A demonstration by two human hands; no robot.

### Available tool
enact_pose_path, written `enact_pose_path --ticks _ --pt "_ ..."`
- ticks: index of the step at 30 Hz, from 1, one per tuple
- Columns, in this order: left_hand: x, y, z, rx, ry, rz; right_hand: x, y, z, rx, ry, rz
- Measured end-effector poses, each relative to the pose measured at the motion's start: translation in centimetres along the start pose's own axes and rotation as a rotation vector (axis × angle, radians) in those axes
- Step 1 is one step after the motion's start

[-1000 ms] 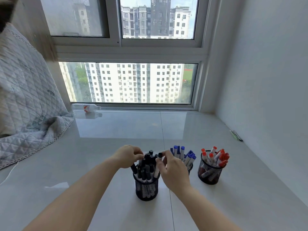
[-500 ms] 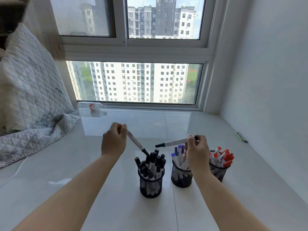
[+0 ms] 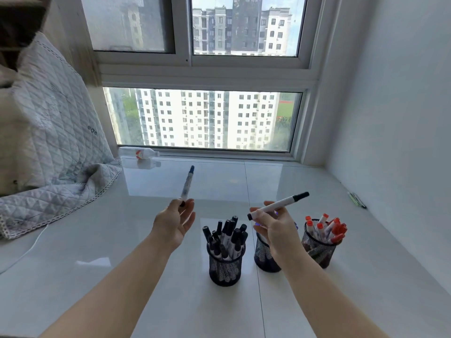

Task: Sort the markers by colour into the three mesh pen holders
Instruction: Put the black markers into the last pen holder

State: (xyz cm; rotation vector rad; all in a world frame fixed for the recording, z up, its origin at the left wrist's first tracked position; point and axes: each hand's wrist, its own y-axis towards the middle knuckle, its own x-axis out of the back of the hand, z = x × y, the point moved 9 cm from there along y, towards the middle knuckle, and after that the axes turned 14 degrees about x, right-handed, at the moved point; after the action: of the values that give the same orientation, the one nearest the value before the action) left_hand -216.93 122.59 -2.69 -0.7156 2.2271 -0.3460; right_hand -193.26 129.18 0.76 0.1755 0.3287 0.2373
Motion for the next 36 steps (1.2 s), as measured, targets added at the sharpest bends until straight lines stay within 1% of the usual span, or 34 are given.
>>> enact_pose_path --ticks 2,4,6,8,11,15,19,22,24,26,30,32,34,36 --pt "-0.9 -0.1 0.7 0.012 0.059 0.061 0.1 -0.4 0.1 0.061 -0.157 0.041" --pt "-1.8 -0.3 1.0 0.008 0.100 0.115 0.0 -1.2 -0.5 0.101 -0.252 0.065" --pt "-2.3 -0.5 1.1 -0.009 0.136 0.126 0.1 -2.2 -1.3 0.133 -0.353 0.082" --pt "-2.4 -0.8 1.1 -0.054 0.243 0.077 0.2 -2.9 -2.0 0.156 -0.458 0.101" --pt "-1.8 -1.2 0.7 -0.157 0.459 -0.057 0.3 -3.1 -2.6 0.203 -0.564 0.104" --pt "-0.8 -1.5 -0.3 -0.281 0.684 -0.210 -0.2 -3.3 -2.8 0.275 -0.719 0.140" --pt "-1.3 -1.8 -0.5 -0.333 0.843 -0.234 -0.6 -3.0 -2.6 0.301 -0.850 0.175" --pt "-1.9 -2.3 -0.9 -0.386 0.958 -0.278 -1.0 -2.8 -2.6 0.291 -0.888 0.190" --pt "-1.9 -2.4 -1.0 -0.396 0.985 -0.289 -0.8 -2.8 -2.1 0.310 -0.878 0.138" --pt "-2.0 -2.5 -0.9 -0.391 0.953 -0.253 -0.8 -2.9 -1.4 0.369 -0.876 0.108" --pt "-2.4 -2.7 -0.7 -0.388 0.915 -0.202 -1.9 -3.4 -1.3 0.436 -1.008 0.227" --pt "-2.3 -2.6 -0.5 -0.382 0.913 -0.197 -2.3 -3.5 -1.0 0.486 -1.057 0.236" --pt "-2.1 -2.4 -0.5 -0.386 0.944 -0.208 -2.9 -3.7 -0.3 0.578 -1.085 0.223" --pt "-1.9 -2.3 -0.6 -0.399 0.970 -0.224 -3.5 -3.8 -0.5 0.616 -1.165 0.274"
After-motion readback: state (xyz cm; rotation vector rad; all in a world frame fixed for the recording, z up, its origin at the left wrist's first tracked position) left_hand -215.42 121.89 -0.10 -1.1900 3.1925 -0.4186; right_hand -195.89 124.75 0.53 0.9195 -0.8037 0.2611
